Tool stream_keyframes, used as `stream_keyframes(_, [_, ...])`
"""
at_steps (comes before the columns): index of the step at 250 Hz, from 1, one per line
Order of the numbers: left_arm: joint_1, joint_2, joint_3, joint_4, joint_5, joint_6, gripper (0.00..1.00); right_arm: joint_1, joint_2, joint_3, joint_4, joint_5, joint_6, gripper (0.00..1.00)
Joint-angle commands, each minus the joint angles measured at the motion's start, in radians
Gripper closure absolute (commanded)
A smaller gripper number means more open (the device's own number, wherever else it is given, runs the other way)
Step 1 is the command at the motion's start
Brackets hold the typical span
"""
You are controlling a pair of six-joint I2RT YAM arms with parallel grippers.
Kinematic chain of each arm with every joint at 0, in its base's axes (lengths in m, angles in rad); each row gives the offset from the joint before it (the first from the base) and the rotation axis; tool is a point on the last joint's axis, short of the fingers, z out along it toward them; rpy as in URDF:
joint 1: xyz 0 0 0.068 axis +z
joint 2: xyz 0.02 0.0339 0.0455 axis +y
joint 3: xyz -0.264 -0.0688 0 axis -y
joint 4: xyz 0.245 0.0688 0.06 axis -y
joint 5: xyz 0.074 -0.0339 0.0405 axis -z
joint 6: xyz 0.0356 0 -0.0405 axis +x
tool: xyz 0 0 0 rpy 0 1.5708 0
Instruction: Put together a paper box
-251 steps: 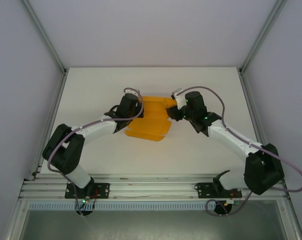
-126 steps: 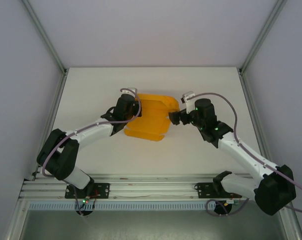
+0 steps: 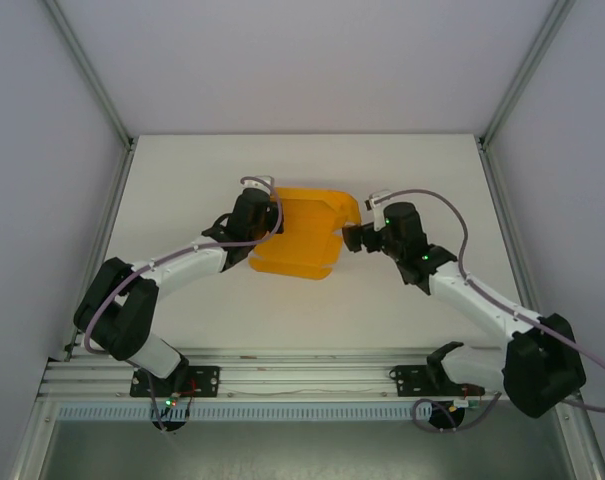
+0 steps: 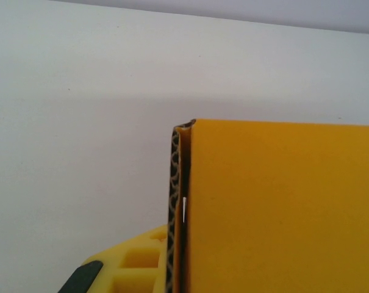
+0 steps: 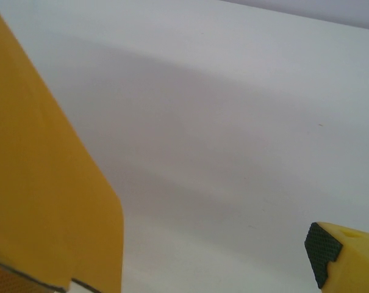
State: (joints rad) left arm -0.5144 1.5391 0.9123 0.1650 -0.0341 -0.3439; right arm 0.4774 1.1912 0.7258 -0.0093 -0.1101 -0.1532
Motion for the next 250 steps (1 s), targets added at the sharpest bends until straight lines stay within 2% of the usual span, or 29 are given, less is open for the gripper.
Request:
stream_keyframes(1, [0.002,-0.021,-0.001,-0.02,0.018,-0.021,1.0,-0.007,0.038,0.01,0.169,0.031,0.039,0.0])
stream_keyframes(25, [0.002,-0.013,-0.002,-0.013,0.029,-0.024,1.0,-0.008,0.084,0.036,0.235,-0.039,0.048,0.0])
stream_keyframes(62, [0.002,-0.001,0.004,-0.016,0.037,-0.033,1.0,-0.007,0.172,0.091,0.24,-0.166,0.051,0.0])
stream_keyframes(111, [0.002,-0.004,0.01,-0.024,0.038,-0.047,1.0,0.01,0.228,0.099,0.272,-0.149,0.077,0.0])
stream_keyframes(138, [0.008,-0.004,0.023,-0.07,-0.004,-0.056,1.0,0.01,0.144,0.063,0.231,-0.131,0.081,0.0])
stream_keyframes(180, [0.035,-0.004,0.012,-0.068,0.02,-0.064,1.0,-0.017,-0.122,-0.025,0.042,-0.125,0.041,0.0])
stream_keyframes(207, [0.037,-0.005,0.003,-0.053,0.023,-0.044,1.0,-0.053,-0.265,-0.079,0.002,-0.111,0.049,0.0])
stream_keyframes(230, [0.039,-0.004,0.004,-0.053,0.026,-0.033,1.0,-0.115,-0.314,-0.084,-0.019,-0.084,0.094,0.0])
stream_keyframes(250, [0.04,-0.003,0.008,-0.053,0.034,-0.031,1.0,-0.165,-0.293,-0.057,-0.046,-0.091,0.112,0.01])
